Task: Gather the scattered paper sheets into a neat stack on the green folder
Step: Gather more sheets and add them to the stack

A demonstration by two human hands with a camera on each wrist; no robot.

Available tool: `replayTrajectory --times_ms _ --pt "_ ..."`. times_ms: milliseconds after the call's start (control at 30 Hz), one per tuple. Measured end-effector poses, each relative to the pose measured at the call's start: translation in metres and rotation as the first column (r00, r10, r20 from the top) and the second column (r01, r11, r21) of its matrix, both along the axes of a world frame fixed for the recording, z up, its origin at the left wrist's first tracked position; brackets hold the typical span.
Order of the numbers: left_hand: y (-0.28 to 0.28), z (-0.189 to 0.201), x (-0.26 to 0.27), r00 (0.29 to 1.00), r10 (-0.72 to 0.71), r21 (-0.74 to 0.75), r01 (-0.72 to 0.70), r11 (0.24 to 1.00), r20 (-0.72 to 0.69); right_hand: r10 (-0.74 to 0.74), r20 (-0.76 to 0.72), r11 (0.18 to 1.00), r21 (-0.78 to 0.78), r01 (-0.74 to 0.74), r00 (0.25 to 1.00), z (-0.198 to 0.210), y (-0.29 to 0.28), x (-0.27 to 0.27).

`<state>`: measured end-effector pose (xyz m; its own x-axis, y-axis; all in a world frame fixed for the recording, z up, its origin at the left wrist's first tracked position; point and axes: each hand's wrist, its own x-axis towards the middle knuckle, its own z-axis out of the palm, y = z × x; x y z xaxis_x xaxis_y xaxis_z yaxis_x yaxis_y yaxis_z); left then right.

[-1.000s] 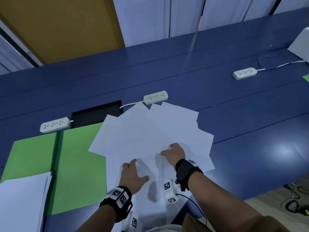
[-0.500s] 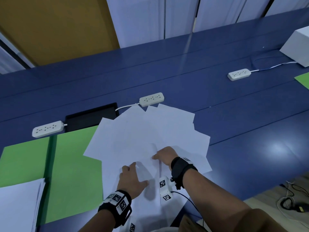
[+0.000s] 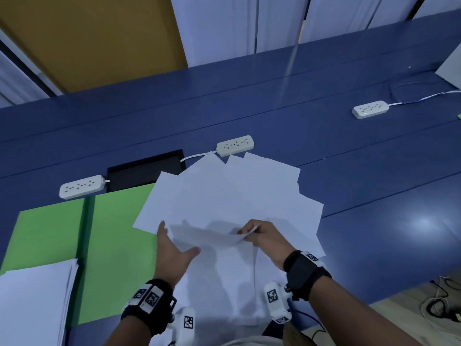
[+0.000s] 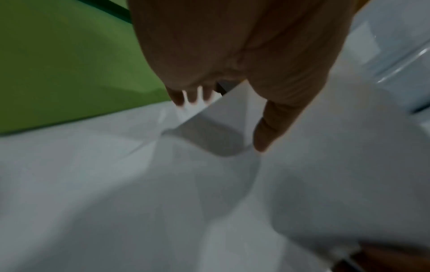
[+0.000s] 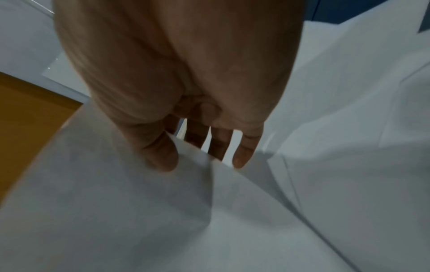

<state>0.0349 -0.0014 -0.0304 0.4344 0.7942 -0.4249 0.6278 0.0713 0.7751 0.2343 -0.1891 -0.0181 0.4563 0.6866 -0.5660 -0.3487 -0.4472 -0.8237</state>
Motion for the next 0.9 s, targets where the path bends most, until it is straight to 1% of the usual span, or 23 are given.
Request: replayTrajectory --times_ms 33,67,133,167,233,267,300,333,367,400,433,467,533,600,667,700,733,800,867,900 --pt "0.003 0.006 -0.005 0.995 -0.022 -0.099 0.031 0.995 0.093 0.006 -0.03 1.0 0.011 -0.006 1.0 0.005 -0.006 0.002" --pt "0.004 0.012 -0.009 0.985 -0.087 -0.162 0.111 0.98 0.152 0.03 -0.052 0.999 0.024 -0.029 0.998 0.009 -0.012 0.004" --pt "0.004 0.02 -0.017 0.955 -0.249 -0.197 0.278 0.94 0.162 0.08 -0.099 0.996 0.042 -0.076 0.992 0.009 -0.018 0.01" --pt "0.002 0.02 -0.021 0.947 -0.286 -0.194 0.311 0.931 0.145 0.077 -0.153 0.996 0.052 -0.069 0.985 0.01 -0.018 0.013" --pt "-0.006 0.019 -0.028 0.959 -0.257 -0.155 0.274 0.949 0.119 -0.022 -0.26 0.997 0.065 0.04 0.965 0.006 -0.011 0.02" --pt "-0.011 0.017 -0.031 0.97 -0.223 -0.126 0.235 0.964 0.101 -0.115 -0.26 0.991 0.033 0.128 0.959 0.002 -0.004 0.025" --pt "-0.015 0.014 -0.034 0.978 -0.188 -0.11 0.198 0.974 0.09 -0.206 -0.183 0.979 -0.036 0.202 0.961 -0.005 0.003 0.03" --pt "-0.018 0.012 -0.036 0.983 -0.164 -0.107 0.172 0.979 0.08 -0.287 -0.056 0.953 -0.114 0.279 0.956 -0.015 0.012 0.035" --pt "-0.019 0.01 -0.038 0.987 -0.144 -0.112 0.151 0.982 0.069 -0.337 0.085 0.919 -0.187 0.347 0.938 -0.025 0.02 0.041" --pt "-0.022 0.01 -0.039 0.989 -0.137 -0.118 0.142 0.983 0.049 -0.342 0.2 0.889 -0.249 0.385 0.918 -0.031 0.029 0.045" --pt "-0.023 0.011 -0.038 0.99 -0.136 -0.114 0.139 0.984 0.03 -0.299 0.277 0.874 -0.304 0.378 0.913 -0.034 0.039 0.048" --pt "-0.026 0.014 -0.036 0.99 -0.143 -0.097 0.144 0.985 0.017 -0.226 0.322 0.867 -0.364 0.341 0.919 -0.035 0.047 0.051" --pt "-0.029 0.019 -0.03 0.982 -0.19 -0.077 0.188 0.979 -0.016 -0.093 0.339 0.842 -0.475 0.256 0.936 -0.036 0.064 0.054" --pt "-0.03 0.019 -0.021 0.953 -0.286 -0.024 0.285 0.958 -0.1 -0.054 0.319 0.801 -0.551 0.232 0.946 -0.034 0.077 0.053" --pt "-0.027 0.013 -0.013 0.884 -0.403 0.053 0.426 0.903 -0.236 -0.05 0.308 0.78 -0.582 0.229 0.95 -0.032 0.083 0.051" --pt "-0.024 0.002 -0.012 0.863 -0.412 0.065 0.448 0.892 -0.291 -0.06 0.296 0.789 -0.571 0.227 0.953 -0.035 0.084 0.051" --pt "-0.02 -0.016 -0.014 0.853 -0.411 0.032 0.444 0.896 -0.323 -0.079 0.282 0.806 -0.547 0.228 0.956 -0.037 0.082 0.051" --pt "-0.018 -0.023 -0.012 0.847 -0.414 0.026 0.447 0.894 -0.335 -0.119 0.26 0.859 -0.458 0.23 0.958 -0.043 0.078 0.048" --pt "-0.023 0.002 -0.008 0.868 -0.408 0.029 0.433 0.901 -0.283 -0.115 0.28 0.9 -0.377 0.22 0.953 -0.048 0.073 0.043" --pt "-0.023 0.004 -0.009 0.882 -0.399 0.023 0.417 0.909 -0.25 -0.118 0.282 0.914 -0.344 0.215 0.952 -0.048 0.07 0.04"
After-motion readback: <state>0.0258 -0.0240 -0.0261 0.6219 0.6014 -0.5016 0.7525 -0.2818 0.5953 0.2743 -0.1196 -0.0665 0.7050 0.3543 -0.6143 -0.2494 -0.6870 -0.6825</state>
